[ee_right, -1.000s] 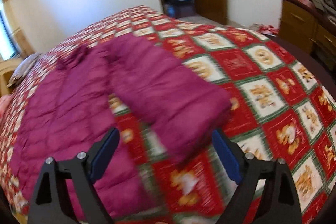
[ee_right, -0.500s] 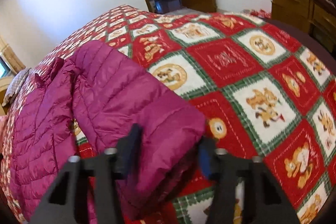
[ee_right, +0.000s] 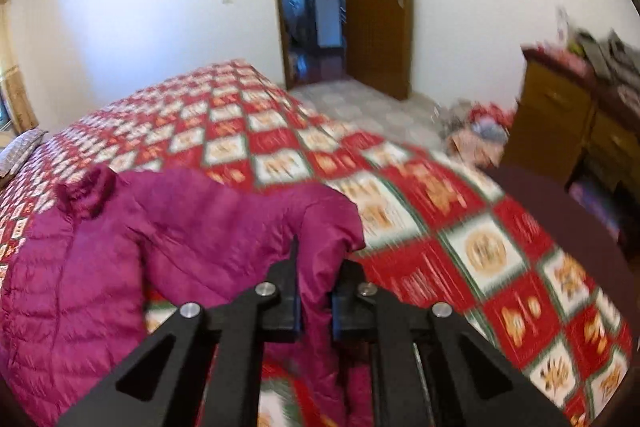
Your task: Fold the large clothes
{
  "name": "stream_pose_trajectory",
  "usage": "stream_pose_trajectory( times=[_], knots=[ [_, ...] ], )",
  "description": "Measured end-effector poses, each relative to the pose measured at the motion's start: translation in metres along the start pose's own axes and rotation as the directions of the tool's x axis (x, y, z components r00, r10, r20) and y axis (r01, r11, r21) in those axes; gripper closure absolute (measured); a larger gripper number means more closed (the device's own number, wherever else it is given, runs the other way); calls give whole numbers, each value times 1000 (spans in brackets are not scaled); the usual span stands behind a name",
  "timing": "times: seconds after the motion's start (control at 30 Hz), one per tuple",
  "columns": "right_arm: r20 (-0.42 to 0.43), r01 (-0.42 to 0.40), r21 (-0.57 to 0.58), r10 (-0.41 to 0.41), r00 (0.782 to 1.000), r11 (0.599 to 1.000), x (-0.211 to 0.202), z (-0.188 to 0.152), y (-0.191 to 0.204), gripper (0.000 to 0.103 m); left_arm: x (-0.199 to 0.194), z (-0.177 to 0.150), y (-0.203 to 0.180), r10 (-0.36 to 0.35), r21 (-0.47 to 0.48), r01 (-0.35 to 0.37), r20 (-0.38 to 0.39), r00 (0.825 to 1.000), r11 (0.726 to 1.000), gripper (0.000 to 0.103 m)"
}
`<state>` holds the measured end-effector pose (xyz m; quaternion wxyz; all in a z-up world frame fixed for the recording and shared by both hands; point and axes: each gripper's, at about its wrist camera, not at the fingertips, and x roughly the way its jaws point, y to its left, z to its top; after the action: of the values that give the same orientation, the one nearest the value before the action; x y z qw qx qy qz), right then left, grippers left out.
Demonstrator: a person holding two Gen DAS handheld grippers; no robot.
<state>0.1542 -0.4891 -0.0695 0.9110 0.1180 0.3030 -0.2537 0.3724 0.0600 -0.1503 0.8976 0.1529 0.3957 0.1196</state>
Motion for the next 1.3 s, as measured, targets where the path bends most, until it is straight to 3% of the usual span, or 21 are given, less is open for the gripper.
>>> stream_pose_trajectory(
  times=[0.23, 0.43, 0.8, 1.03, 1.1, 1.17, 1.3],
  knots=[
    [51, -112, -164, 122, 991, 980, -4, 8, 108, 92, 2, 10, -8, -54, -41, 53, -16, 998, 998, 1],
    [18, -196, -273, 209, 978, 942, 9, -12, 185, 92, 0, 11, -16, -72, -28, 72, -4, 997, 997, 1],
    [-82, -294, -374, 285, 955, 880, 36, -60, 274, 92, 3, 14, -19, -94, -39, 95, 6, 996, 995, 1],
    [-119, -310, -454, 288, 950, 835, 54, -92, 321, 90, -4, 10, -28, -113, -35, 113, 15, 993, 993, 1],
    [-129, -312, -466, 286, 950, 828, 55, -94, 325, 80, -5, 11, -28, -107, -38, 107, 20, 994, 994, 1],
    [-143, -341, -460, 310, 940, 820, 49, -91, 320, 42, -7, 12, -26, -97, -48, 98, 23, 995, 994, 1],
    [-131, -391, -423, 372, 919, 818, 14, -80, 299, 35, -19, 18, -25, -91, -75, 95, 50, 995, 993, 1]
  ],
)
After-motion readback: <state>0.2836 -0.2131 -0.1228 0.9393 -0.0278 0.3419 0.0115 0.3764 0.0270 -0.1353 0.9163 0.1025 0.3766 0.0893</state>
